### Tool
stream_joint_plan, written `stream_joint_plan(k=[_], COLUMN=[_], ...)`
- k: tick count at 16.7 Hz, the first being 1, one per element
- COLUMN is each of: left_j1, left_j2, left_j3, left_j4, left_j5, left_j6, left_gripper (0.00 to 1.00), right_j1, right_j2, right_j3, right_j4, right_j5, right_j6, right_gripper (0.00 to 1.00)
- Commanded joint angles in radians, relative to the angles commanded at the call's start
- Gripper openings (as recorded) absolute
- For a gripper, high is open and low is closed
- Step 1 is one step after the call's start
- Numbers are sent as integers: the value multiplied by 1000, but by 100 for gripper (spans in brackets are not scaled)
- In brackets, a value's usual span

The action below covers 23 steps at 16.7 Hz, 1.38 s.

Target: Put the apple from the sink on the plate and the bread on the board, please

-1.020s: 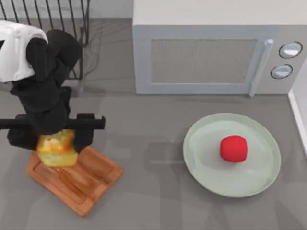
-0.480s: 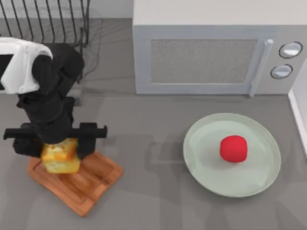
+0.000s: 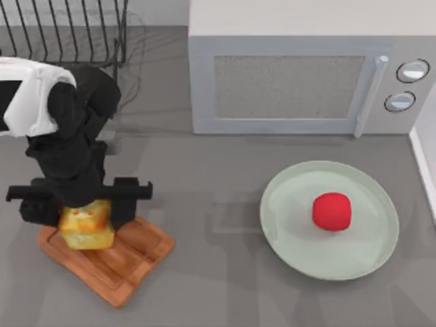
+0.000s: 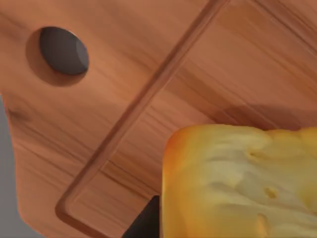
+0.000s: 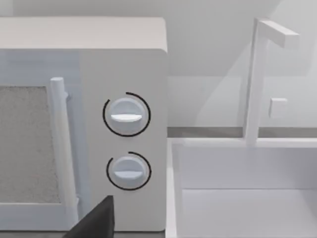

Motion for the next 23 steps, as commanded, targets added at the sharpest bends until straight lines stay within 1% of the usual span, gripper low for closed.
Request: stream_joint_plan(k=[10,11,20,23], left_j1=[0,0,0,14], left_j2=[0,0,-1,-57], left_j3=[0,0,0,-29], left_j4=[0,0,0,32], left_j5=[0,0,0,-1], left_j6=[0,0,0,10], left_gripper=[98,100,100,100], right_j1=[0,0,0,0], right_j2=[0,0,0,0], right_j3=[0,0,0,0], right_j4=[0,0,0,0], right_j5=[0,0,0,0], right_j6=[0,0,0,0], right_gripper=[100,100,100,100])
